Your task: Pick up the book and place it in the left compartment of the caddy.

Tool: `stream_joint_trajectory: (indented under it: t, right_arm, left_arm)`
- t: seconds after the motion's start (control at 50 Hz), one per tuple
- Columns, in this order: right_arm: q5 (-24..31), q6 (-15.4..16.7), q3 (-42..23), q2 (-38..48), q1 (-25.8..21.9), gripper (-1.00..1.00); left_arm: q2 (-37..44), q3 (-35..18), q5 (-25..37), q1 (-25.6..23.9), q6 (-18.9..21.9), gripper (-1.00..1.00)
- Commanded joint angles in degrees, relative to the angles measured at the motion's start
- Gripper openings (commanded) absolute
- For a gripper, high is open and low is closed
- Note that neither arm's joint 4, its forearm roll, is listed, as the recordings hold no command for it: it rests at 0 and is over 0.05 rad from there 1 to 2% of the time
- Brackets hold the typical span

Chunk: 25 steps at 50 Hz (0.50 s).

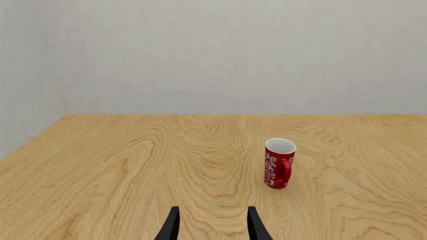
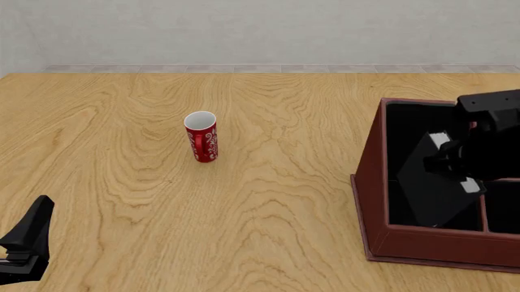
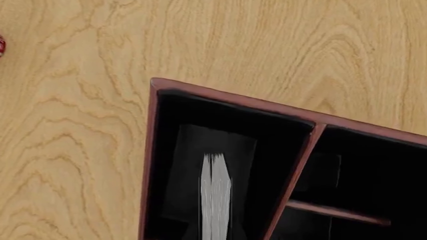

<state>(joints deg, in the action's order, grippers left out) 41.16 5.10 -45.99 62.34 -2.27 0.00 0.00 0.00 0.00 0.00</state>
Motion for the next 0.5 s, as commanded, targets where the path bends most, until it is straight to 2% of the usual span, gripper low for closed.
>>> stream_joint_trajectory:
  t: [0.02, 0.5]
  right_arm:
    - [-1.43, -0.78, 0.38, 0.59, 0.79, -1.0]
    - [-4.26, -0.94, 2.4, 2.64, 1.81, -1.0]
  left_arm:
    - [0.0, 0.0, 0.0, 0.0, 0.0, 1.0]
    - [0.0, 0.0, 0.0, 0.0, 0.0, 1.0]
